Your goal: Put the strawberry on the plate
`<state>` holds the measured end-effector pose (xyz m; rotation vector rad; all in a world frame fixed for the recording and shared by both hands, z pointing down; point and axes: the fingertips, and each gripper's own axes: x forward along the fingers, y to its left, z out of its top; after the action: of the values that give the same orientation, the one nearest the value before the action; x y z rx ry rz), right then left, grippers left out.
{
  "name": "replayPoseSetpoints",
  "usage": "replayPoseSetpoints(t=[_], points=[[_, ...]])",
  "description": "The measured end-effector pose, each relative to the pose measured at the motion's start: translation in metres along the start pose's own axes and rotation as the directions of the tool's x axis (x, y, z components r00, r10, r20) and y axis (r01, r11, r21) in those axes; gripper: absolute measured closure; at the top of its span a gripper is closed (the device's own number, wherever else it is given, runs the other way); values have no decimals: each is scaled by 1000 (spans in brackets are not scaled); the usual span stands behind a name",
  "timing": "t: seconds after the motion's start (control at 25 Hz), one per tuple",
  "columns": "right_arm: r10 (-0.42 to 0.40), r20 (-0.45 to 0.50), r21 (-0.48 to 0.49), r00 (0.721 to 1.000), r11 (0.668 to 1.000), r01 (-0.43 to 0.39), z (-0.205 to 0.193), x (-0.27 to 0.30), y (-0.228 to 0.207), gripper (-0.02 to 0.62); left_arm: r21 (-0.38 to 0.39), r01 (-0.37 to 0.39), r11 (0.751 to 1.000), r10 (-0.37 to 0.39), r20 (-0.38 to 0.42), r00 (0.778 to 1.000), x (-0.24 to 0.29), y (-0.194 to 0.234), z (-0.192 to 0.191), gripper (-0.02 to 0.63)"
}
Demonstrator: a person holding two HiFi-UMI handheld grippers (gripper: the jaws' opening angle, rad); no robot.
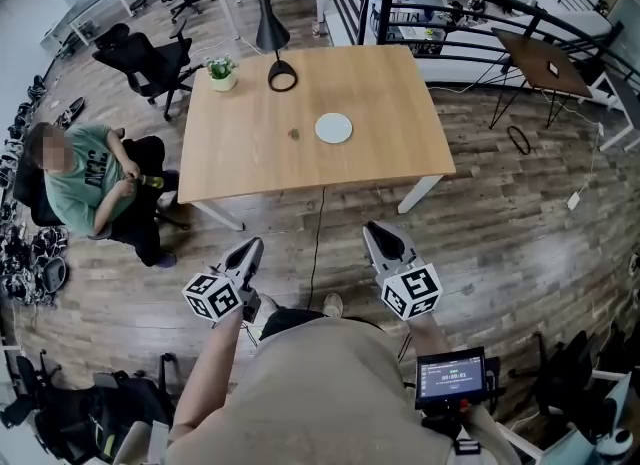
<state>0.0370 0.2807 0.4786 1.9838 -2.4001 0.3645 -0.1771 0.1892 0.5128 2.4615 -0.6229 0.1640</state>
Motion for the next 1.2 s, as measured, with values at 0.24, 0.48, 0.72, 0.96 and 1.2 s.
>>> replayPoseSetpoints(t=[0.24, 0.48, 0.72, 0.96, 1.2], points=[[4, -11, 15, 1000, 1000, -4, -9, -1, -7, 580, -12, -21, 1000, 21, 3, 1000, 2, 1, -7, 604], [12, -27, 40, 1000, 999, -11, -24, -1, -14, 580, -11, -40, 999, 40, 10, 999, 7, 3, -9, 604], [19, -29, 71, 999, 997, -17, -32, 9, -18, 580, -16, -60, 998, 61, 10, 998, 5, 11, -9, 604], [33, -13, 120, 999, 992, -31, -28, 32, -24, 575, -31, -84, 996, 85, 8, 996, 7, 23, 1, 604], [43, -30, 165, 999, 986, -38, -33, 61, -27, 535, -43, -78, 996, 79, 7, 997, 24, 44, 15, 604]])
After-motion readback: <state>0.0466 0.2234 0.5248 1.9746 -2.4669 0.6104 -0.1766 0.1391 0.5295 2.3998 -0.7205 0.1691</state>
